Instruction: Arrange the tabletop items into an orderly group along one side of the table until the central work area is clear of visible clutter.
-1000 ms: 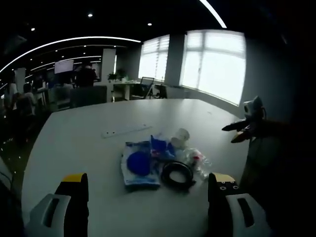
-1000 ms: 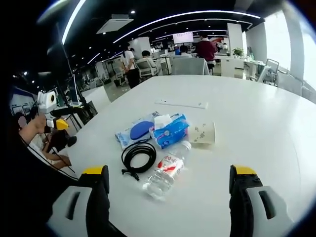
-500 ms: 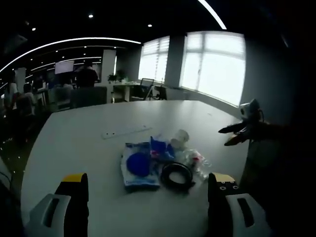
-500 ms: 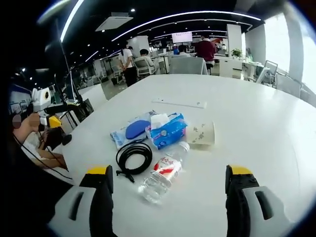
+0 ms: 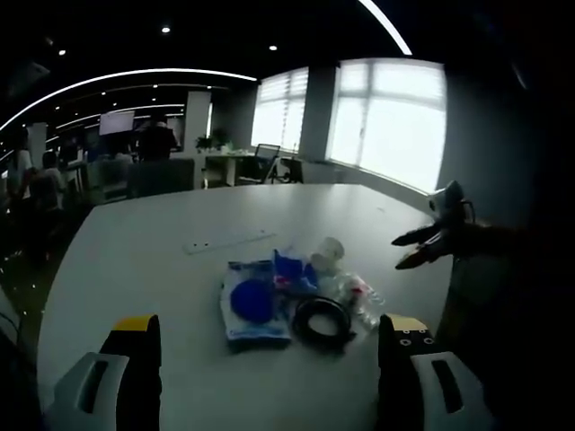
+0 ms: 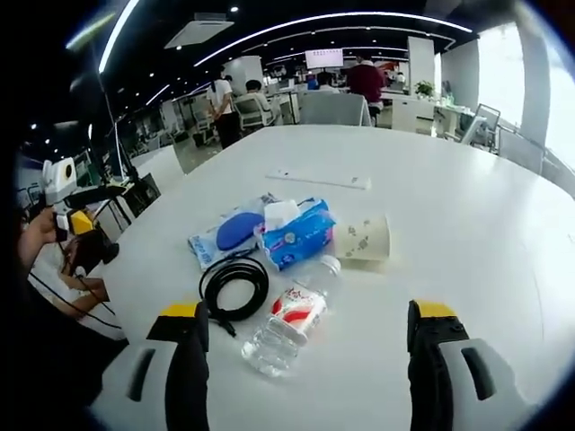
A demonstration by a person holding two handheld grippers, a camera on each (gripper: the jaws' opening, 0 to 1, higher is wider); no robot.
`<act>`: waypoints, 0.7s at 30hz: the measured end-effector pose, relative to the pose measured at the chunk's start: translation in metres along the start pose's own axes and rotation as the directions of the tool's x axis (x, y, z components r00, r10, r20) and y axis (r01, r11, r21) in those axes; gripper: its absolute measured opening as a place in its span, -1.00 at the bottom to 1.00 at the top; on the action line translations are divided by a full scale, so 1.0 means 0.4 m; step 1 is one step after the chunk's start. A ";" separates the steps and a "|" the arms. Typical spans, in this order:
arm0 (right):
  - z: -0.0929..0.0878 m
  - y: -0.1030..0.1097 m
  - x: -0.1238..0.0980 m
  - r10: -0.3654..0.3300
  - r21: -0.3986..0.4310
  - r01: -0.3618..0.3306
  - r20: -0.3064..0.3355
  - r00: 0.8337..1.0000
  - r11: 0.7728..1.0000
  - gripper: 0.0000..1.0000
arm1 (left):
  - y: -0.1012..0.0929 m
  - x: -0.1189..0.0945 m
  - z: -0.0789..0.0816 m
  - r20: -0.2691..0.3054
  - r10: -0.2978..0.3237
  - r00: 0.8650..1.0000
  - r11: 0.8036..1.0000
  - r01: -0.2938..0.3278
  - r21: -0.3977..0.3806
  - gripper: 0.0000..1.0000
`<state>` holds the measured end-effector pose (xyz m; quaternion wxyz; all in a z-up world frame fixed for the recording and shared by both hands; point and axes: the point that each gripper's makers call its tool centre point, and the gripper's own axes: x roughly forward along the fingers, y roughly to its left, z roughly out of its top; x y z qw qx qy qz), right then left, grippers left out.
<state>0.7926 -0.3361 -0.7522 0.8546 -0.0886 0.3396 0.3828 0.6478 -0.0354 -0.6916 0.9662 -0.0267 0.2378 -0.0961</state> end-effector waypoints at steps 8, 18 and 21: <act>-0.012 -0.003 0.033 -0.027 0.035 0.028 -0.022 0.999 0.999 0.69 | -0.003 0.006 0.002 -0.001 -0.008 1.000 1.000 0.008 0.002 0.99; -0.011 -0.010 0.073 -0.031 0.038 0.033 -0.047 0.998 0.999 0.62 | -0.009 0.021 0.005 -0.006 -0.029 1.000 0.999 0.029 0.019 0.99; -0.018 -0.012 0.092 -0.038 0.041 0.041 -0.067 0.997 0.998 0.58 | -0.011 0.025 0.004 -0.004 -0.034 0.999 0.999 0.034 0.017 0.99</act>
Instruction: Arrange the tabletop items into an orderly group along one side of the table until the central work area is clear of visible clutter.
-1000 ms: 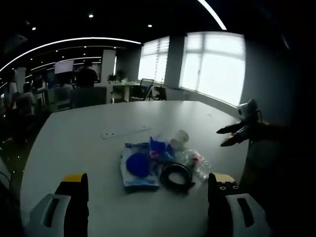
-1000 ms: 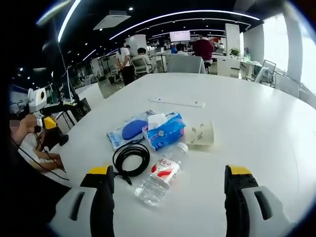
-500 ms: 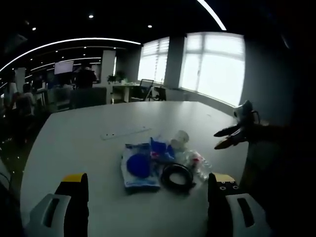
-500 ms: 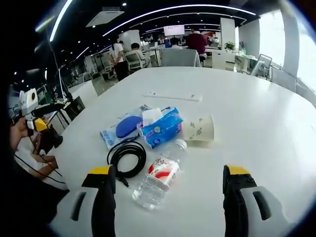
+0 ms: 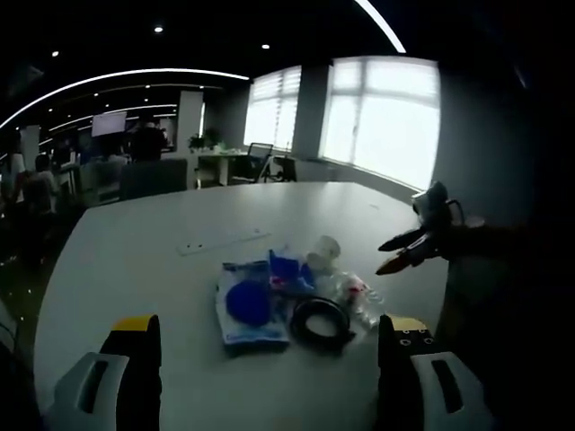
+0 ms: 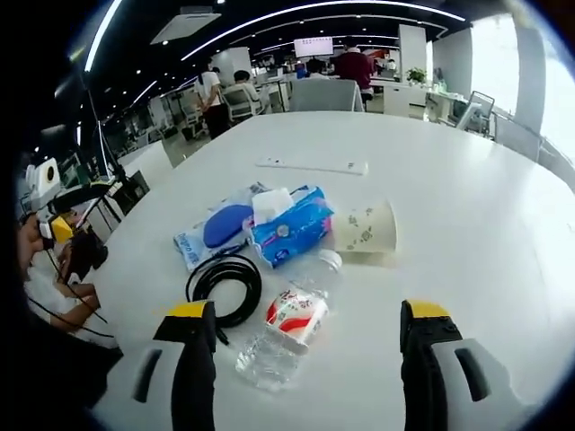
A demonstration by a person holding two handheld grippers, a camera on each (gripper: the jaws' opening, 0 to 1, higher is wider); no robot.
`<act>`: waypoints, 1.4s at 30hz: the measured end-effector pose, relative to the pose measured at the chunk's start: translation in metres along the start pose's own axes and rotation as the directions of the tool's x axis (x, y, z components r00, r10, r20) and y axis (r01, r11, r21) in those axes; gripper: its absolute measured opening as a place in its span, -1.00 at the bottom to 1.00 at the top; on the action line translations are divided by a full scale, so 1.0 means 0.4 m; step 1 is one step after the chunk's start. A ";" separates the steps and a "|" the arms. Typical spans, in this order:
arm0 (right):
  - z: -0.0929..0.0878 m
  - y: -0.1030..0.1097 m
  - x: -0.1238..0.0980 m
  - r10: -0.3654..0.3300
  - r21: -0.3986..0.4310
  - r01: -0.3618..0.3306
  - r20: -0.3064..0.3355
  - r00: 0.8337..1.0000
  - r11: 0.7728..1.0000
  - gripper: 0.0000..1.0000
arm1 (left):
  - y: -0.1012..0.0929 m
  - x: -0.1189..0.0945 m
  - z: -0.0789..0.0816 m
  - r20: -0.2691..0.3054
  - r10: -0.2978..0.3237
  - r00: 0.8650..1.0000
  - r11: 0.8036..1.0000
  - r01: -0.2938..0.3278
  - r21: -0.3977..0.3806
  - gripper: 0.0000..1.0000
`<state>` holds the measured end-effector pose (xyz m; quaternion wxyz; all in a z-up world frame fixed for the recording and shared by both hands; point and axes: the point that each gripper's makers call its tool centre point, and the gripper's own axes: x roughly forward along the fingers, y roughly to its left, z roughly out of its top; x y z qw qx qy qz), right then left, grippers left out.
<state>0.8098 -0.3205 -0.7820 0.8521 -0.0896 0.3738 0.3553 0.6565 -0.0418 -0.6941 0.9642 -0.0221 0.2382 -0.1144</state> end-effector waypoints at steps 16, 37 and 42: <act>-0.038 0.039 0.077 -0.025 0.029 0.027 -0.085 0.996 0.999 0.40 | 0.005 0.010 -0.011 -0.007 -0.011 1.000 1.000 0.011 -0.005 0.98; -0.102 0.038 0.161 -0.135 0.063 0.150 -0.197 0.971 0.987 0.13 | 0.005 0.012 -0.019 -0.006 -0.023 1.000 1.000 0.023 -0.016 0.97; -0.109 0.037 0.183 -0.154 0.044 0.168 -0.215 0.964 0.985 0.12 | 0.002 0.012 -0.019 -0.003 -0.031 1.000 0.999 0.031 -0.019 0.96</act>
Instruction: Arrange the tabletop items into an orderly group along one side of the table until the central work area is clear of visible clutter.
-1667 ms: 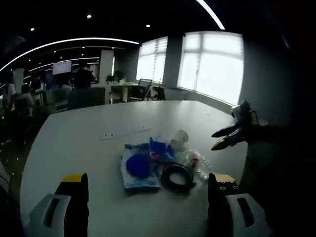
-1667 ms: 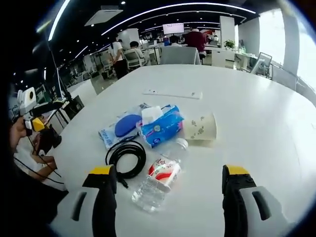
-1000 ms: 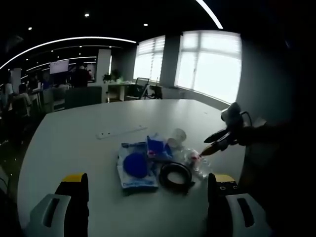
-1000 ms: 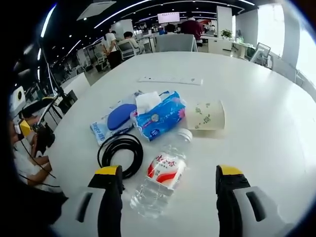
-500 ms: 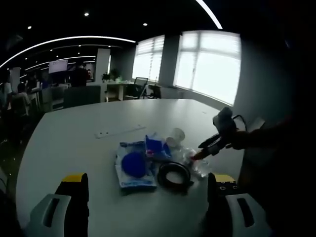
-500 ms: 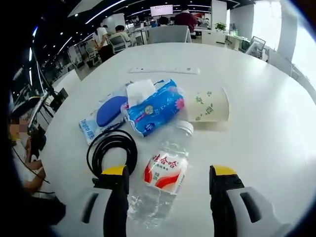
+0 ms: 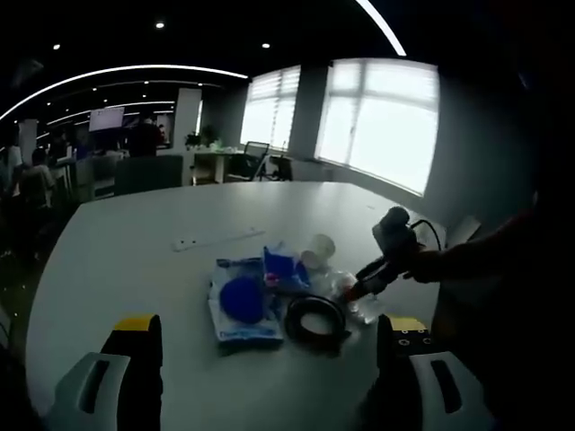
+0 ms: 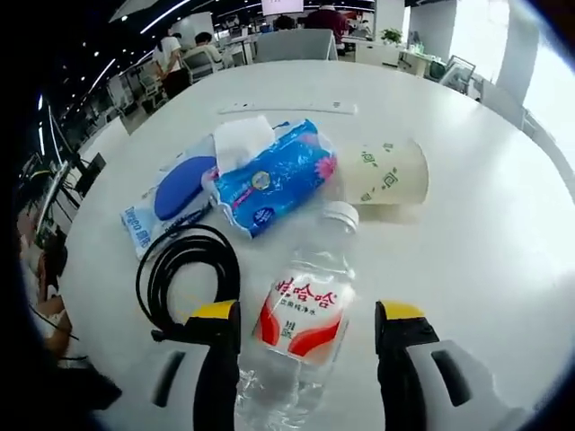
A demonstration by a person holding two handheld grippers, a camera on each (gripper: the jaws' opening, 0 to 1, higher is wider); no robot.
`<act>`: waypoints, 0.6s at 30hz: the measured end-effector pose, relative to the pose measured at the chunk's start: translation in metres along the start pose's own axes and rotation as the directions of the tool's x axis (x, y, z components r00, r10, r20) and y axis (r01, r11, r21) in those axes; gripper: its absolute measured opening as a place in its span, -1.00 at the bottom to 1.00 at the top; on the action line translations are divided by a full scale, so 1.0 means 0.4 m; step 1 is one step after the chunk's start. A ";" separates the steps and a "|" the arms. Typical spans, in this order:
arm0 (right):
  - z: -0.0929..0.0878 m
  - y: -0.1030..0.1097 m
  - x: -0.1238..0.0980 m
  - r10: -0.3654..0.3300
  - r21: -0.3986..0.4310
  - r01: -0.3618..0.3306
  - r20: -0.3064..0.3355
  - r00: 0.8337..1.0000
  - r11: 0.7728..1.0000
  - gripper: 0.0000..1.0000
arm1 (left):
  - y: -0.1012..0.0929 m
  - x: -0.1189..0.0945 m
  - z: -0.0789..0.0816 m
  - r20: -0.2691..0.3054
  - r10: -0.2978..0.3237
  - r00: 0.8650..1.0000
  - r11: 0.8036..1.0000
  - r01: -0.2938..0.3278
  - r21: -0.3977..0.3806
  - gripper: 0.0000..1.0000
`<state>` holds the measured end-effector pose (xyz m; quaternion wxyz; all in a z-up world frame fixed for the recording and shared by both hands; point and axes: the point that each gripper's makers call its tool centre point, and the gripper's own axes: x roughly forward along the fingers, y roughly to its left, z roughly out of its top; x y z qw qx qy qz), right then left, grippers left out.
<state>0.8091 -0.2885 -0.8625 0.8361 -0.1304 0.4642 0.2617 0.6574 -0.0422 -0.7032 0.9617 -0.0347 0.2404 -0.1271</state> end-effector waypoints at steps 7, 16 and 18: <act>-0.009 -0.001 0.005 -0.045 -0.023 0.044 -0.016 0.999 0.999 0.09 | 0.005 -0.003 -0.003 0.002 -0.002 1.000 1.000 0.002 -0.008 0.97; -0.027 0.005 0.015 -0.046 0.028 0.047 -0.055 0.997 0.998 0.01 | 0.002 -0.001 -0.008 -0.004 -0.014 1.000 1.000 0.014 -0.006 0.96; -0.032 0.007 0.025 -0.041 0.036 0.043 -0.070 0.997 0.998 -0.02 | 0.001 -0.001 -0.011 -0.006 -0.018 1.000 1.000 0.018 -0.006 0.96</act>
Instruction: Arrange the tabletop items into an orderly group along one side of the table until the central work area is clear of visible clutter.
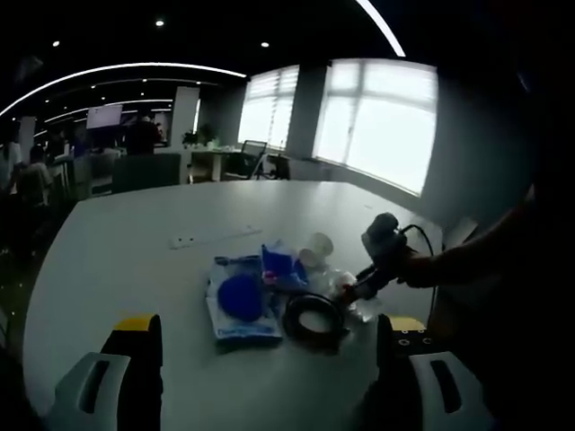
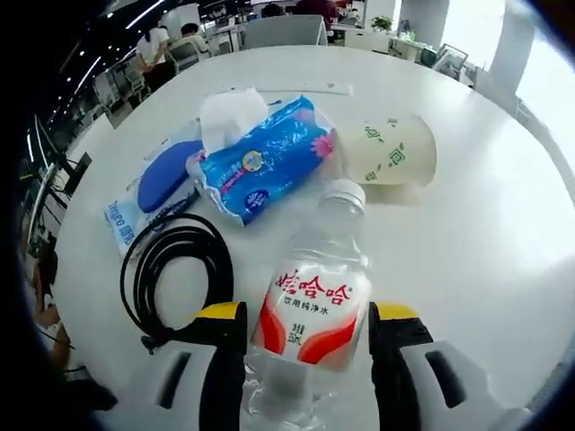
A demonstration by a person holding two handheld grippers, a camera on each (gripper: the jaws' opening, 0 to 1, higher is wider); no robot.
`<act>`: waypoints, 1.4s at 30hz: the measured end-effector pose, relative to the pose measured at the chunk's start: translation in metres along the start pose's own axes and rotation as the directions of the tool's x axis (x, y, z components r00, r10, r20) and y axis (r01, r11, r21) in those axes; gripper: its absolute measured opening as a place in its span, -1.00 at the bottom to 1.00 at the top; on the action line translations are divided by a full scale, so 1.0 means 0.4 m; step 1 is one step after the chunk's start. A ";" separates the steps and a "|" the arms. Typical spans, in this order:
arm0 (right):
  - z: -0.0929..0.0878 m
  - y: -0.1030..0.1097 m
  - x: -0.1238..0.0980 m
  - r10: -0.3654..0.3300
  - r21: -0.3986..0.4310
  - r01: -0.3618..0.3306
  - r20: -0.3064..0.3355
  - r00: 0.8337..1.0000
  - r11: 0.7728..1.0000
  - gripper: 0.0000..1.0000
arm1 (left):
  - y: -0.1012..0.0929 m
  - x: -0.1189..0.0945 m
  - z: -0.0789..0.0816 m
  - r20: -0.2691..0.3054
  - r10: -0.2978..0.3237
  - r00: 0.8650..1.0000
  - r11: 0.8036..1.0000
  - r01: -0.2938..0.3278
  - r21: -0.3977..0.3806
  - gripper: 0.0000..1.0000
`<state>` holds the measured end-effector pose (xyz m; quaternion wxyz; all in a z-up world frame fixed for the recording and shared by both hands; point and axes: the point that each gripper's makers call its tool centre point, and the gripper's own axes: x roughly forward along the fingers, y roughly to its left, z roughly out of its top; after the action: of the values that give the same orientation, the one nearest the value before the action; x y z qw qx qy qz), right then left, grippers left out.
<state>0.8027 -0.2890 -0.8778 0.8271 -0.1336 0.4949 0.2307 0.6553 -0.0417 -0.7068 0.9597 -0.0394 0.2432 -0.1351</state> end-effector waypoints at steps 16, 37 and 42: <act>0.003 -0.003 0.015 -0.013 0.009 0.013 0.009 1.000 1.000 -0.12 | 0.015 0.001 -0.011 -0.012 -0.007 1.000 1.000 0.007 -0.008 0.94; 0.020 -0.003 0.006 0.007 0.020 -0.008 0.068 0.998 1.000 -0.29 | 0.003 0.019 -0.004 -0.013 -0.029 1.000 1.000 0.029 0.001 0.93; 0.018 -0.005 0.002 0.010 0.027 -0.013 0.081 0.997 1.000 -0.30 | 0.003 0.019 -0.006 -0.018 -0.030 0.999 1.000 0.030 0.002 0.93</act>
<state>0.8096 -0.2875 -0.8751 0.8468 -0.1098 0.4651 0.2337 0.6609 -0.0426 -0.7128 0.9555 -0.0408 0.2509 -0.1500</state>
